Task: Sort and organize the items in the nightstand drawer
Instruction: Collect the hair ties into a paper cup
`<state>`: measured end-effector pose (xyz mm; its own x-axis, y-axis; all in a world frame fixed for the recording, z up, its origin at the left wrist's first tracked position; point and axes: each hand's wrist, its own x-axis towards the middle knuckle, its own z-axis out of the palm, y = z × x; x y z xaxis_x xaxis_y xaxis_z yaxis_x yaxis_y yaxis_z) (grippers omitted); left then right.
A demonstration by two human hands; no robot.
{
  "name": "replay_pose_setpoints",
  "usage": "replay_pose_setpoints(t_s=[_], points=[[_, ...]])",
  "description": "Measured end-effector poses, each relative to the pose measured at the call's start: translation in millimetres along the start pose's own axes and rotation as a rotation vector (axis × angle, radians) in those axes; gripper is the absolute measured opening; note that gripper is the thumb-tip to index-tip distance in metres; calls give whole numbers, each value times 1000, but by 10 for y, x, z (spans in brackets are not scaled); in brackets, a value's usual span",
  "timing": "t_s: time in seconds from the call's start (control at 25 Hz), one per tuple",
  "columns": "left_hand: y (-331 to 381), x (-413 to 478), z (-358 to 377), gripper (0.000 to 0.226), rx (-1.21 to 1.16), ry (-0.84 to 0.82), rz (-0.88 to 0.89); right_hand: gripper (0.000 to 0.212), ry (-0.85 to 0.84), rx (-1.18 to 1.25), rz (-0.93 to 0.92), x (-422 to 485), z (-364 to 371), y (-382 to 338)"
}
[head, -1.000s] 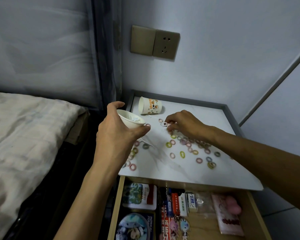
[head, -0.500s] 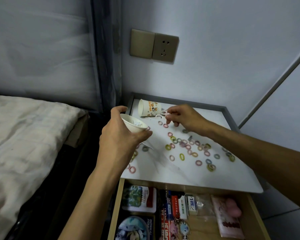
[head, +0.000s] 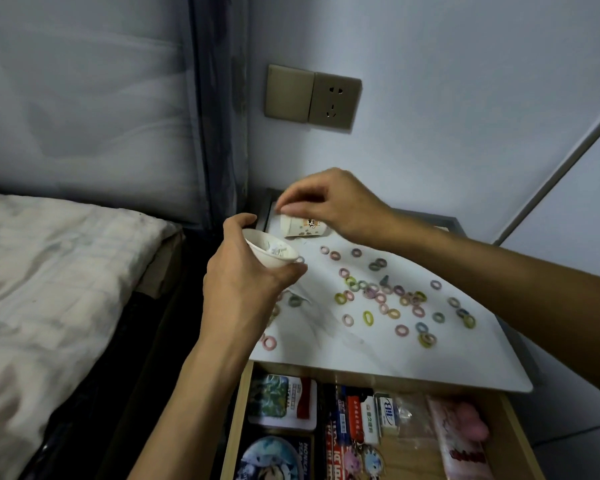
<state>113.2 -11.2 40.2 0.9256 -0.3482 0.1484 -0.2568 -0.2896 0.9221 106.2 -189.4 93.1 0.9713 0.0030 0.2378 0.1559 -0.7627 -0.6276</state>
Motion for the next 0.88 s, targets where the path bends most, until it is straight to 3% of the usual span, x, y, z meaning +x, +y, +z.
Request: replay_pose_setpoints(t_s=[0.08, 0.16, 0.24, 0.36, 0.64, 0.76, 0.88], points=[[-23, 7, -34, 85, 3, 22, -1, 18, 122, -85, 199, -5, 9, 406], [-35, 13, -77, 86, -10, 37, 12, 26, 75, -179, 417, -54, 120, 852], [-49, 32, -107, 86, -15, 48, 20, 23, 83, -153, 551, -78, 323, 1148], [-66, 55, -107, 87, -15, 54, 10, 26, 250, -133, 677, 41, 628, 1329], [-70, 80, -105, 87, -12, 51, 9, 25, 456, -172, 656, 277, 986, 1475], [-80, 85, -120, 88, -2, 62, 11, 16, 378, -211, 634, 291, 969, 1510], [-73, 79, -147, 89, 3, 71, 14, 21, 245, -346, 622, 244, 888, 1467]])
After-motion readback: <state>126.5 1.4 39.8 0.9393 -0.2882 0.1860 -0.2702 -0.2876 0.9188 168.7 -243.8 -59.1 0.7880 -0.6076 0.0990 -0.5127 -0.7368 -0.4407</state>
